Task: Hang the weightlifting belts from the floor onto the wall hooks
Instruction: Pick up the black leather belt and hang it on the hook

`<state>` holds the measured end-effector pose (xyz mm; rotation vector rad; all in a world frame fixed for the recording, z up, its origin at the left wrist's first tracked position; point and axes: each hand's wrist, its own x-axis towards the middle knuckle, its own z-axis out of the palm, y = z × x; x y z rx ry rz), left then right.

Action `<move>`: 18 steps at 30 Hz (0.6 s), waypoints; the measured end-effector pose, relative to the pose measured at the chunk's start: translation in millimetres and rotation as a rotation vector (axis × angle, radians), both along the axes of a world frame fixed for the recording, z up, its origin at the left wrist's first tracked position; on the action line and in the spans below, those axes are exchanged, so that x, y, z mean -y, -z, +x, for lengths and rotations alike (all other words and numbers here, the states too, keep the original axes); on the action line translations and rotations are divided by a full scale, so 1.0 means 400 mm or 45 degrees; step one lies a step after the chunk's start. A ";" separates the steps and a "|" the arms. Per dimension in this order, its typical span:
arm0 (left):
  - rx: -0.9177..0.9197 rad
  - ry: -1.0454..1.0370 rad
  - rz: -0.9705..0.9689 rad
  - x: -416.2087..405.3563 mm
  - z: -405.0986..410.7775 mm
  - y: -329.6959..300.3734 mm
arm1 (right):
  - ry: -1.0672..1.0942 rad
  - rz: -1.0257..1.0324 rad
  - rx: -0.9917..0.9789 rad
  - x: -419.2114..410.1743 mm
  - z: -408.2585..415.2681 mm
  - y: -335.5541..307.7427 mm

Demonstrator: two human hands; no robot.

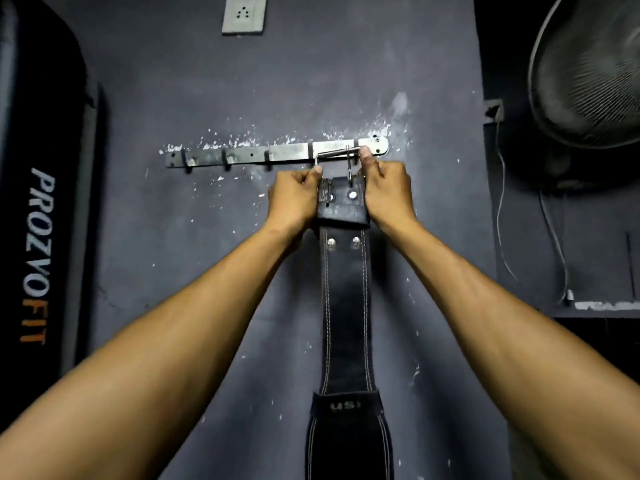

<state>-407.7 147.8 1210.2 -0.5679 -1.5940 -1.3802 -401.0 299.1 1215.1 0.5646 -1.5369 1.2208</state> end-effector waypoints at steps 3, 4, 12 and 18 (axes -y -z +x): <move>0.025 -0.002 0.006 -0.043 -0.056 -0.106 | 0.084 -0.025 0.042 -0.039 -0.040 -0.105; 0.024 -0.017 0.006 -0.057 -0.069 -0.135 | 0.114 -0.022 0.063 -0.051 -0.055 -0.136; 0.075 -0.352 -0.086 -0.119 -0.133 -0.204 | 0.275 0.024 0.205 -0.089 -0.141 -0.224; 0.037 -0.014 -0.107 -0.102 -0.130 -0.047 | 0.138 0.028 0.268 -0.105 -0.108 -0.040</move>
